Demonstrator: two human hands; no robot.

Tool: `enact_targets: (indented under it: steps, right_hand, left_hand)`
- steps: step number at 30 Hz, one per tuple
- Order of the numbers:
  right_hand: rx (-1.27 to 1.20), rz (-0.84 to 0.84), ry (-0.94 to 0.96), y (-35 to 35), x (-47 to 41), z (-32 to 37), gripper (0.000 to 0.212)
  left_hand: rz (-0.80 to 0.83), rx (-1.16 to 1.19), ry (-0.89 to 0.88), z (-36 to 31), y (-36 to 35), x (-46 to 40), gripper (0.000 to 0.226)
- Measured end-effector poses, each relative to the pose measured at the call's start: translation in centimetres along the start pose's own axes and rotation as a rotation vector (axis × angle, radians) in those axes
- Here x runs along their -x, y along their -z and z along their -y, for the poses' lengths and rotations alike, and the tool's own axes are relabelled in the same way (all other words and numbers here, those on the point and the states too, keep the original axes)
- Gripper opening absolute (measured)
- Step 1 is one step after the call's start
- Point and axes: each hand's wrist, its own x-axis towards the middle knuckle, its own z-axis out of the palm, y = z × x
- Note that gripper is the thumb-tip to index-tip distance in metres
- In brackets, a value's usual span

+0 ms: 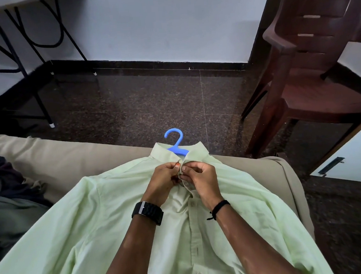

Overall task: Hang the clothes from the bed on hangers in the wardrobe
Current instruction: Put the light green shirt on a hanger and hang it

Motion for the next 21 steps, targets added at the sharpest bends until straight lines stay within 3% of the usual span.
enact_targets:
  steps: [3,11,16,21]
  right_hand:
    - [0.101,-0.044,0.084,-0.2,0.2,-0.1,0.011]
    - [0.151,-0.097,0.13,0.0,0.4,-0.4,0.005]
    - [0.346,-0.197,0.29,-0.8,0.4,-0.6,0.006]
    - [0.416,-0.234,0.41,-0.9,0.8,-1.0,0.009]
  left_hand:
    - [-0.006,0.001,-0.022,0.0,-0.1,0.2,0.021]
    - [-0.279,-0.221,-0.309,1.4,-1.6,0.3,0.014]
    - [-0.25,-0.267,-0.284,1.1,-1.3,0.2,0.029]
    - [-0.139,-0.406,-0.328,0.6,-0.9,0.2,0.019]
